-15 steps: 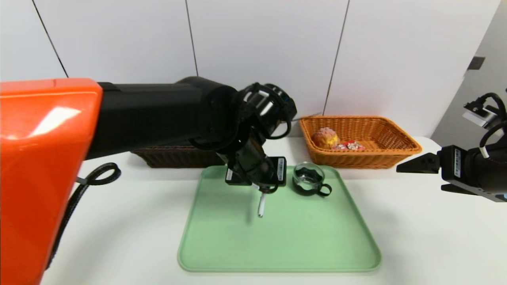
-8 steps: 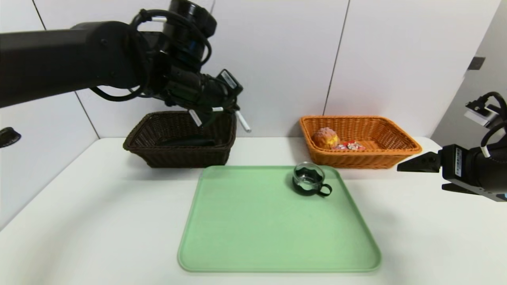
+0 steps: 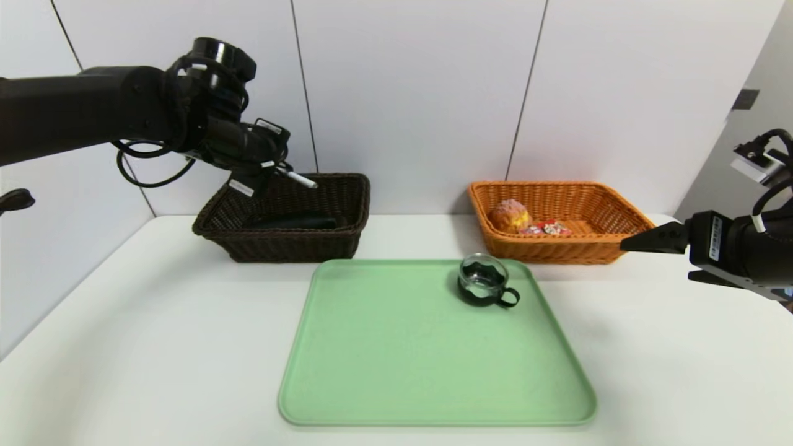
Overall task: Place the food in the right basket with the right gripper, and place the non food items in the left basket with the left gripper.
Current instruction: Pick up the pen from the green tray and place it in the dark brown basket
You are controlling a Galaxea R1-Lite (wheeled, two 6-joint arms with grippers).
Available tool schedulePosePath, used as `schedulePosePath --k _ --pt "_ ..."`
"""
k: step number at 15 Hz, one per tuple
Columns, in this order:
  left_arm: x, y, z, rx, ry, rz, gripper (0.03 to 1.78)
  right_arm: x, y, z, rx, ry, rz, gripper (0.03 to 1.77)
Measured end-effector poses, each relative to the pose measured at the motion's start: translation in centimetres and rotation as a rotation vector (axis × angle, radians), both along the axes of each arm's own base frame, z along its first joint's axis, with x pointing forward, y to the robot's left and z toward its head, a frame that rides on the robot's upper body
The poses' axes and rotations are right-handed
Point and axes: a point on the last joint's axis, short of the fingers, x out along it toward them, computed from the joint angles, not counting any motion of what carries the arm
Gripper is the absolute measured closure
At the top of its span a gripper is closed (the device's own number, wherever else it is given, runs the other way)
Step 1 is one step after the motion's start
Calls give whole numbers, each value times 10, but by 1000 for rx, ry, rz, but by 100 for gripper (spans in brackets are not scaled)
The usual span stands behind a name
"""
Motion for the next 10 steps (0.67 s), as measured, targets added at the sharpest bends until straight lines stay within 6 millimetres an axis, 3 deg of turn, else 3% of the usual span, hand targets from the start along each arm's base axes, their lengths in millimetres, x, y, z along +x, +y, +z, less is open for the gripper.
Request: schedulePosePath --k 6,10 --pt "34 20 -42 -53 87 43 176 2 0 -1 -2 5 4 9" --pt "47 28 -59 -61 106 52 176 4 1 -3 -5 13 6 9"
